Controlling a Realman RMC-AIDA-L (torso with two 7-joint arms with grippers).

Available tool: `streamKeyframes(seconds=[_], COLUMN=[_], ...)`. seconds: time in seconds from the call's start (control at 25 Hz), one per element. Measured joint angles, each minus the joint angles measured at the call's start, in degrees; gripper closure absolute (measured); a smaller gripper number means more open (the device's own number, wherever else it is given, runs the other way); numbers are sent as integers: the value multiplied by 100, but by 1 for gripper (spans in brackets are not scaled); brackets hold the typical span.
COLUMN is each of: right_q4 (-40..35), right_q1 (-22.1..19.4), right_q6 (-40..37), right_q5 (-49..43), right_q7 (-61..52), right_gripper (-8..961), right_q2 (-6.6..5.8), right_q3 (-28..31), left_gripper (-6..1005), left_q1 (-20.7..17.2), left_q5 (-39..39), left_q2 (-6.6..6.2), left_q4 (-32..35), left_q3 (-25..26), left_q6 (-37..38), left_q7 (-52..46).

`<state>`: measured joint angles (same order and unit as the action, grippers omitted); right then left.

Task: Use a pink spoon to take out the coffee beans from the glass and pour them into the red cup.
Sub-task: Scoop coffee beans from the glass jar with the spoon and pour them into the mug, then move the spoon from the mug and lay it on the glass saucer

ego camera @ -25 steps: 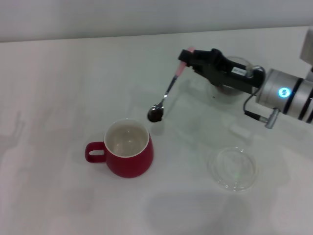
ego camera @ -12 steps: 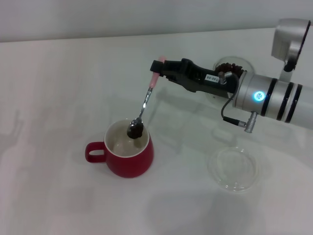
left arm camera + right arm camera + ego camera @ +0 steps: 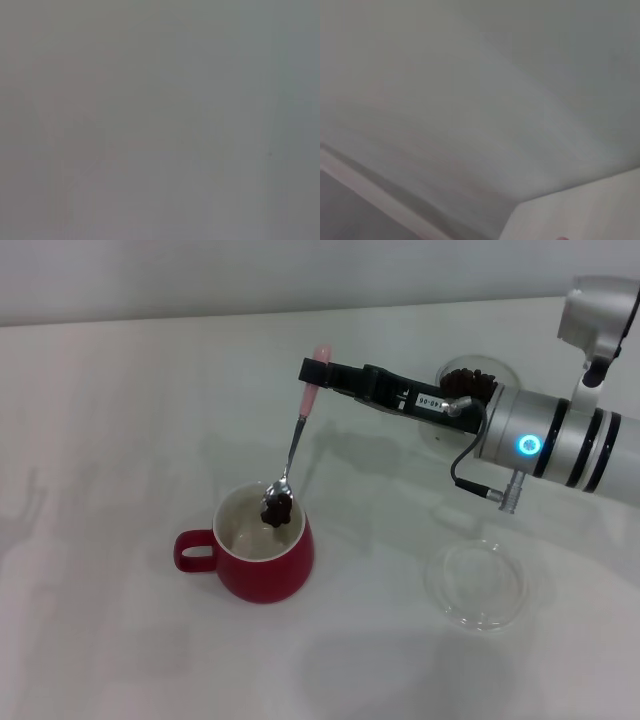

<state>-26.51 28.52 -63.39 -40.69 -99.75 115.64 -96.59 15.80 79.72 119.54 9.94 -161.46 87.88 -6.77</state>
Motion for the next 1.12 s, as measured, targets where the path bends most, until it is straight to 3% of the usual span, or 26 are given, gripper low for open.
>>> streamKeyframes(seconds=[0.52,0.88,1.12], right_q4=[-101,-446,-172], right_q1=[-51,-94,-226], right_q6=[-192,-262,-1213], right_q5=[106,925,1234], right_q7=[994,2324,2278], right_gripper=[711,706,703], right_q2=[58,47,-78], right_q3=[-93,-785,-100], left_gripper=[149,149,148], left_q1=[-39,-50,-49], left_q5=[-8,-6,-4], left_q2=[9,8,-8], left_q4=[105,105,102], left_q3=[-44,-44,-23], left_q6=[-242,-263,-256], left_q7=[1,-59,-61])
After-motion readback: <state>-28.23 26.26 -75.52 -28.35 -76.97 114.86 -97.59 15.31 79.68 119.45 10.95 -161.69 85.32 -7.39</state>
